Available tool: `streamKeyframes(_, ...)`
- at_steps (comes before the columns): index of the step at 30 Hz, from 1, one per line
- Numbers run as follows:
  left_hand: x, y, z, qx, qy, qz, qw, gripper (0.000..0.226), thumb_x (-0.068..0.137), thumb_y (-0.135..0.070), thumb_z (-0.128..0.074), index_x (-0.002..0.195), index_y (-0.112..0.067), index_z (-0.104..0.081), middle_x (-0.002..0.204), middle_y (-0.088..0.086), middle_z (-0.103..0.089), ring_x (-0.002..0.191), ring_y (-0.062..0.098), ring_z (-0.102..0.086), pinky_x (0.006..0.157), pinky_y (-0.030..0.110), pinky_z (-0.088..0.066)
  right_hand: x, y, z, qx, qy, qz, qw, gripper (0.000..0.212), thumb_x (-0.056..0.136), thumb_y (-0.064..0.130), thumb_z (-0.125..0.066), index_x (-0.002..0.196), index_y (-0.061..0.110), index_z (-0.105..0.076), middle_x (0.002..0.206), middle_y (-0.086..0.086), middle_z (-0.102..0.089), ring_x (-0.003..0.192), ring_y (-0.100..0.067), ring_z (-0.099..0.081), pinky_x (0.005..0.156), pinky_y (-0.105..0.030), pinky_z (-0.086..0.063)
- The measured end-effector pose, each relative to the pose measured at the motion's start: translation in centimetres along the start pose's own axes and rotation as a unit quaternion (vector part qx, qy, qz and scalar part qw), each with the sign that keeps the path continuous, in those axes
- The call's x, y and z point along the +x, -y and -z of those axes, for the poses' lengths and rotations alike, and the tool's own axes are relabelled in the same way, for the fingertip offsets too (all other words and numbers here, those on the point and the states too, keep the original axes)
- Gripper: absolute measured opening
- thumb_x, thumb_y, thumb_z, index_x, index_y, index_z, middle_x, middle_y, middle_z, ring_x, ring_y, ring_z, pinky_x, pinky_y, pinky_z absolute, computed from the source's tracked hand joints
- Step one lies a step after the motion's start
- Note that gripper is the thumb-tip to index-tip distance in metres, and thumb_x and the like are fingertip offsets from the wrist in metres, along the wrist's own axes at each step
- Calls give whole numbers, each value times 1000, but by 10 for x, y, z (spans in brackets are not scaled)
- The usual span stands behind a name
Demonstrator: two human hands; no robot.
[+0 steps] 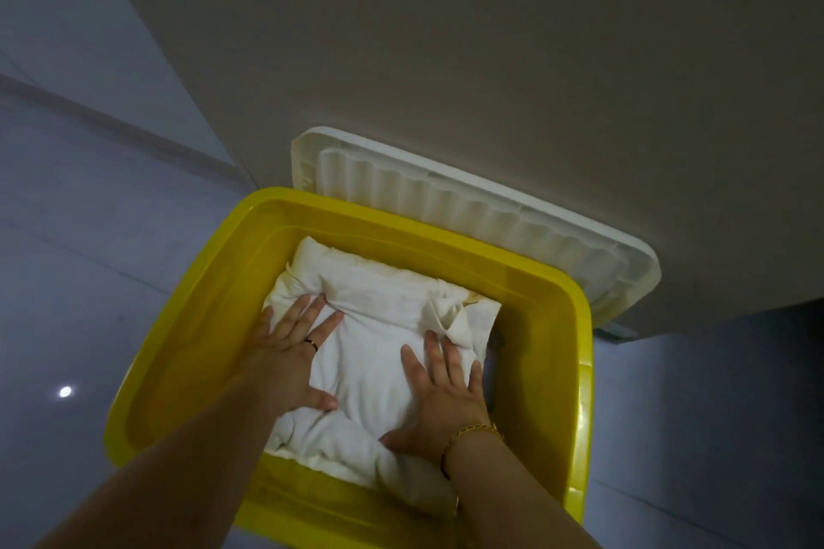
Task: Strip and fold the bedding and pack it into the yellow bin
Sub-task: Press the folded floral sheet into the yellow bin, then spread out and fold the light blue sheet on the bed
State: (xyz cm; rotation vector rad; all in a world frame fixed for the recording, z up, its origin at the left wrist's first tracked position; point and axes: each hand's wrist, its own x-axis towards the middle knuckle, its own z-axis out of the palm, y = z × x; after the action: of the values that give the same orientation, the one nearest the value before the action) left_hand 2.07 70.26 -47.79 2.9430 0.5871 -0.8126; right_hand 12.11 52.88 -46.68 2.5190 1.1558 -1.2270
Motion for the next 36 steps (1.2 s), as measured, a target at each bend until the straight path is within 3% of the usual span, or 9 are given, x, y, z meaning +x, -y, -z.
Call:
streamKeyframes(3, -13, -14, 13, 11, 83, 41, 996, 106, 79, -67, -48, 143, -22, 23, 152, 2, 28, 143, 21, 19, 116, 42, 5, -7, 2, 9, 9, 9, 6, 1000, 89, 84, 43, -56, 149, 26, 3, 155, -3, 21, 143, -23, 17, 115, -46, 4)
streamKeyframes(11, -59, -52, 70, -35, 29, 56, 997, 66, 97, -32, -37, 149, -20, 2, 155, -1, -18, 138, 16, -28, 108, 28, -27, -88, -14, 43, 85, -117, 28, 989, 58, 94, 17, -41, 148, 19, -18, 155, 0, -20, 139, -18, -25, 116, -30, -11)
streamKeyframes(15, -91, -78, 152, -113, -52, 32, 992, 61, 99, -32, -34, 148, -25, 0, 150, -5, -29, 132, 11, -35, 102, 21, -33, -157, -26, 87, 147, -328, -27, 933, 46, 83, 20, -53, 129, 14, -50, 123, -2, -61, 112, -20, -57, 102, -27, -42)
streamKeyframes(17, -112, -104, 203, -165, -78, 9, 983, 55, 98, -28, -36, 147, -27, -11, 142, -9, -40, 126, 10, -42, 97, 21, -37, -210, -36, 115, 195, -304, -60, 930, 44, 86, 22, -41, 129, 17, -51, 125, -2, -59, 116, -20, -53, 110, -27, -32)
streamKeyframes(19, -134, -130, 246, -224, -83, -5, 971, 51, 97, -24, -41, 145, -26, -23, 137, -8, -46, 122, 12, -46, 93, 24, -41, -251, -49, 131, 171, -357, -105, 912, 36, 78, 14, -53, 112, 18, -64, 107, 2, -68, 100, -14, -63, 100, -25, -44)
streamKeyframes(22, -174, -191, 316, -260, -79, -75, 960, 51, 93, -18, -47, 142, -24, -32, 136, 0, -48, 123, 18, -47, 93, 29, -41, -341, -79, 144, 228, -441, -170, 851, 23, 55, 24, -61, 75, 28, -74, 70, 16, -70, 61, -3, -66, 65, -19, -57)
streamKeyframes(28, -271, -305, 401, -203, -6, -262, 943, 45, 96, -17, -42, 139, -28, -34, 143, -3, -41, 131, 12, -40, 101, 20, -31, -513, -120, 128, 207, -463, -315, 802, 33, 56, 28, -32, 52, 25, -65, 50, 14, -59, 45, -2, -58, 62, -12, -43)
streamKeyframes(33, -352, -382, 437, -146, 23, -385, 911, 43, 91, -27, -37, 133, -25, -48, 136, -3, -51, 123, 11, -49, 100, 19, -35, -644, -133, 89, 282, -462, -438, 718, 35, 56, 26, -33, 54, 22, -68, 48, 8, -61, 42, -6, -59, 48, -15, -41)
streamKeyframes(36, -392, -439, 426, -107, 29, -459, 882, 42, 88, -25, -44, 128, -19, -55, 133, -3, -54, 123, 11, -50, 101, 19, -34, -707, -142, 48, 309, -431, -495, 688, 24, 64, 20, -55, 80, 21, -73, 76, 5, -71, 71, -10, -69, 67, -16, -48)
